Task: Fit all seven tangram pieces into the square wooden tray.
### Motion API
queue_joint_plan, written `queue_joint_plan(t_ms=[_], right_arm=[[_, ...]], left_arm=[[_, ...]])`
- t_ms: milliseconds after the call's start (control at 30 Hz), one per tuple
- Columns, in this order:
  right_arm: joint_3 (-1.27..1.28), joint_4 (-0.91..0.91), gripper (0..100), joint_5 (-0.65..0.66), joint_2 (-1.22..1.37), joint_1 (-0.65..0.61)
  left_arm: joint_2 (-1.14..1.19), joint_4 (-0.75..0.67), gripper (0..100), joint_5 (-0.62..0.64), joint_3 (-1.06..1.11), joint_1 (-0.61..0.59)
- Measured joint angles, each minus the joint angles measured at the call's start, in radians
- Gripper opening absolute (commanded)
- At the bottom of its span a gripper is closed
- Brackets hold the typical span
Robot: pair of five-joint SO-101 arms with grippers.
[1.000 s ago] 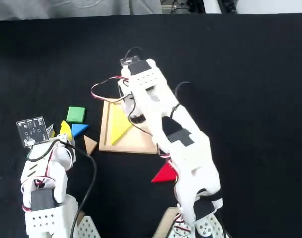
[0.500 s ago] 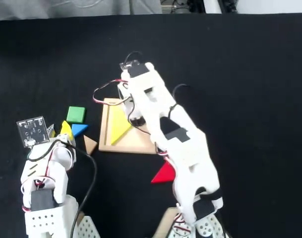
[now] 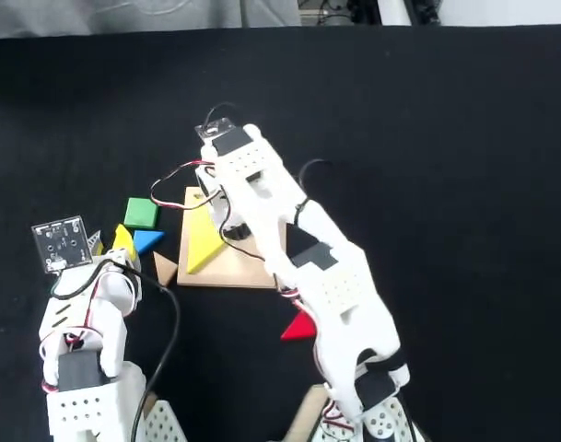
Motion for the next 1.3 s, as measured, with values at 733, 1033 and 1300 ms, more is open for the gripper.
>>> queue_joint_plan(t_ms=[733,1033,1300], right_arm=[[0.554,-0.133,1.8,0.006,-0.592,0.196],[0.954,-0.480,25.4,-0.023,-0.825,0.160],[0.827,-0.474,24.0,-0.084,-0.609,0.158]], left_arm=[[0.000,0.000,12,0.000,0.000,0.000],[0.000,0.000,12,0.000,0.000,0.002],[0.000,0.000,12,0.000,0.000,0.006]])
